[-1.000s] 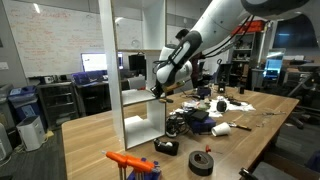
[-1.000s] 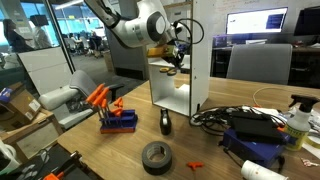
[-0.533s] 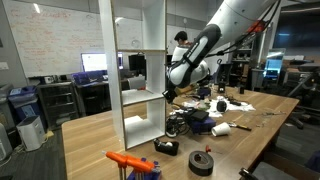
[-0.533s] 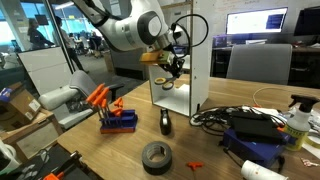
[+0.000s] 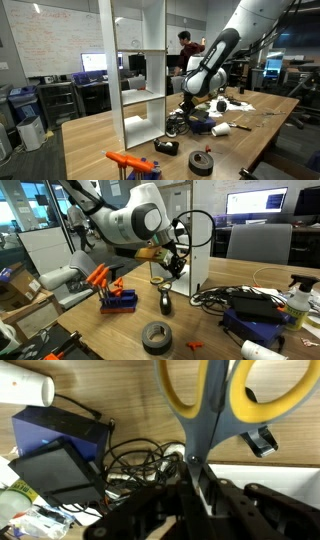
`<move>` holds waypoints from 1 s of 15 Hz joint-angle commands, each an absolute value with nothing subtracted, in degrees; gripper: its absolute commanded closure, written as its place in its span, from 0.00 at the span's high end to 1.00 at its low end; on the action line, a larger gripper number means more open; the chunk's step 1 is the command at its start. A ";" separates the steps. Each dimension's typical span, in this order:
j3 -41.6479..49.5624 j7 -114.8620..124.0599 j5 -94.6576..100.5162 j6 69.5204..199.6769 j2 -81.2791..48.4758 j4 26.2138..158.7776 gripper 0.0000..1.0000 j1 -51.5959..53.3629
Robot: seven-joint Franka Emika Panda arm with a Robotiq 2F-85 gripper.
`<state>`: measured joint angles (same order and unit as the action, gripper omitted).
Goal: Remove the tape and scissors from the shelf and put them on the table
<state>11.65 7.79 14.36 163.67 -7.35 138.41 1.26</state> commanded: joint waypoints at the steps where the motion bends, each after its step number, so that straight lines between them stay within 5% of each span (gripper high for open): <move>1: 10.67 8.30 14.23 166.41 -7.27 140.98 0.16 -0.72; 10: 9.94 6.64 9.56 170.49 -14.64 141.17 0.17 -2.20; 11: 9.86 6.42 9.07 170.74 -14.96 141.28 0.42 -2.29; 12: 9.85 6.34 8.58 170.76 -15.36 141.16 0.41 -2.33; 15: 10.05 6.44 7.79 170.25 -15.38 141.30 0.64 -2.23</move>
<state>10.70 7.67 9.75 168.92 -15.58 140.98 -1.48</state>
